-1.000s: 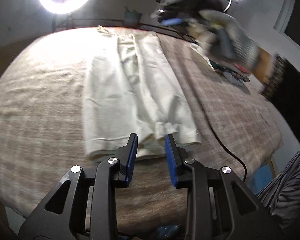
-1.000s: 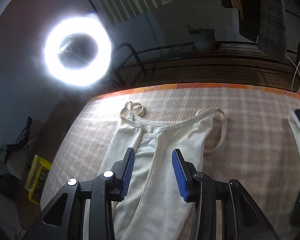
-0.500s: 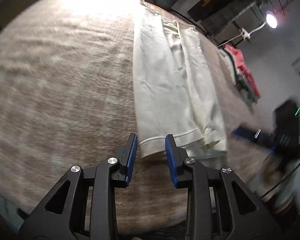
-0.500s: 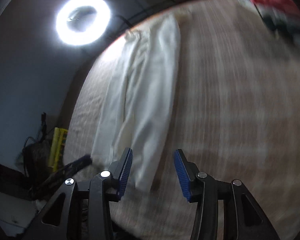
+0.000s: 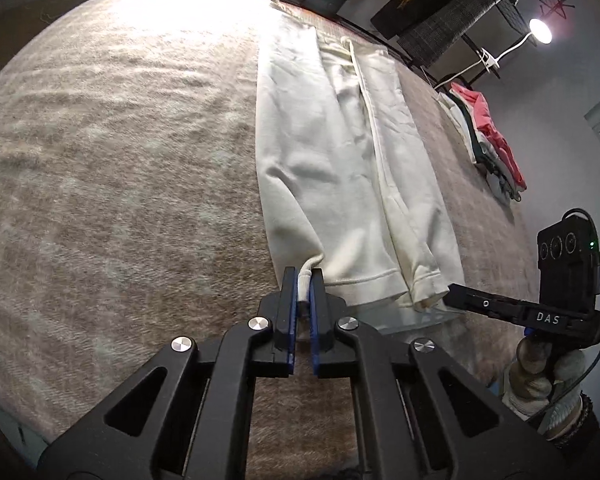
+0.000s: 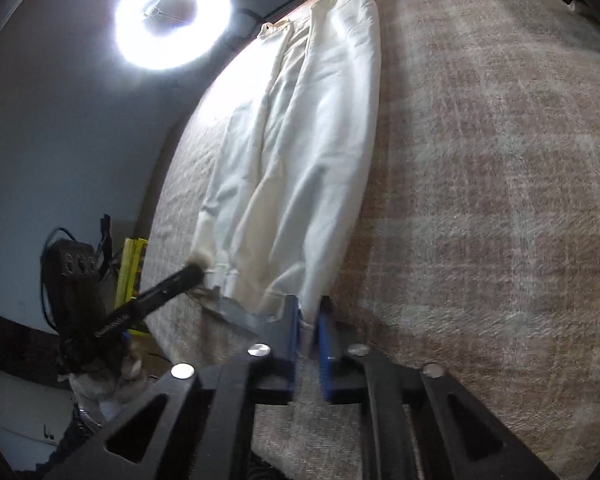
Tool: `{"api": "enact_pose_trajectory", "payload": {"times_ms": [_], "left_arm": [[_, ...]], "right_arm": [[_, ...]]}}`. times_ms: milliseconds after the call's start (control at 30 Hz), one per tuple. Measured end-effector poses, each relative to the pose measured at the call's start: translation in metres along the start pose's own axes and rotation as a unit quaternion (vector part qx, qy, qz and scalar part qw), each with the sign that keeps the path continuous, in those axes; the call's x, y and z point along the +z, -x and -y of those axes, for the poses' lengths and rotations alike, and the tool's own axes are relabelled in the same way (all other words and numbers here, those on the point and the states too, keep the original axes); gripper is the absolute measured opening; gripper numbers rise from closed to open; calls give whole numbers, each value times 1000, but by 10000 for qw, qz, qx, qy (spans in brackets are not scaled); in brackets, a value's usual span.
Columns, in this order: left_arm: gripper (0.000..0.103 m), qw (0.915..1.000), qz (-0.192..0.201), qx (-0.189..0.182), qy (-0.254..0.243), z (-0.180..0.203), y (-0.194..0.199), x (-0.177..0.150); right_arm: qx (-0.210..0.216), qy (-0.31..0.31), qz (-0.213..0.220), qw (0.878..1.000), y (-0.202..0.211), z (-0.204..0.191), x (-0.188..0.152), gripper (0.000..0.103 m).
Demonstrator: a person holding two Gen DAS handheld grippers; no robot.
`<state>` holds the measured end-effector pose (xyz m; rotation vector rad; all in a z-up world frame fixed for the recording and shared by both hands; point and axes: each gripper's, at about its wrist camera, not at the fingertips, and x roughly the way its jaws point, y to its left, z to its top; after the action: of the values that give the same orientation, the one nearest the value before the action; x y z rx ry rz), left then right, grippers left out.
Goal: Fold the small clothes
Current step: 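Grasp the camisole's hem with both grippers, then fold the hem up toward the straps with both grippers, then release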
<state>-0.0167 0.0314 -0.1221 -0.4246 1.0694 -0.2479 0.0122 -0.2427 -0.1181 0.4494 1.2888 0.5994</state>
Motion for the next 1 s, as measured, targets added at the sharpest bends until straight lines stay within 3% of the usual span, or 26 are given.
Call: {"api": "enact_pose_trajectory", "payload": {"times_ms": [133, 233, 367, 533, 1000], "left_arm": [[2, 9995, 64, -297, 117, -6, 20, -3], [2, 9999, -11, -128, -113, -4, 15, -8], [2, 9998, -166, -2, -85, -6, 0, -13], [2, 9999, -64, -93, -108, -3, 8, -7], [2, 9987, 350, -380, -18, 9, 18, 53]], "right_arm": [[296, -158, 205, 9992, 25, 5, -2, 2], [312, 64, 280, 9991, 36, 1, -6, 2], [38, 42, -44, 10000, 13, 9, -11, 2], [407, -148, 35, 9991, 16, 20, -8, 2], [986, -329, 518, 9932, 45, 29, 29, 2]]}}
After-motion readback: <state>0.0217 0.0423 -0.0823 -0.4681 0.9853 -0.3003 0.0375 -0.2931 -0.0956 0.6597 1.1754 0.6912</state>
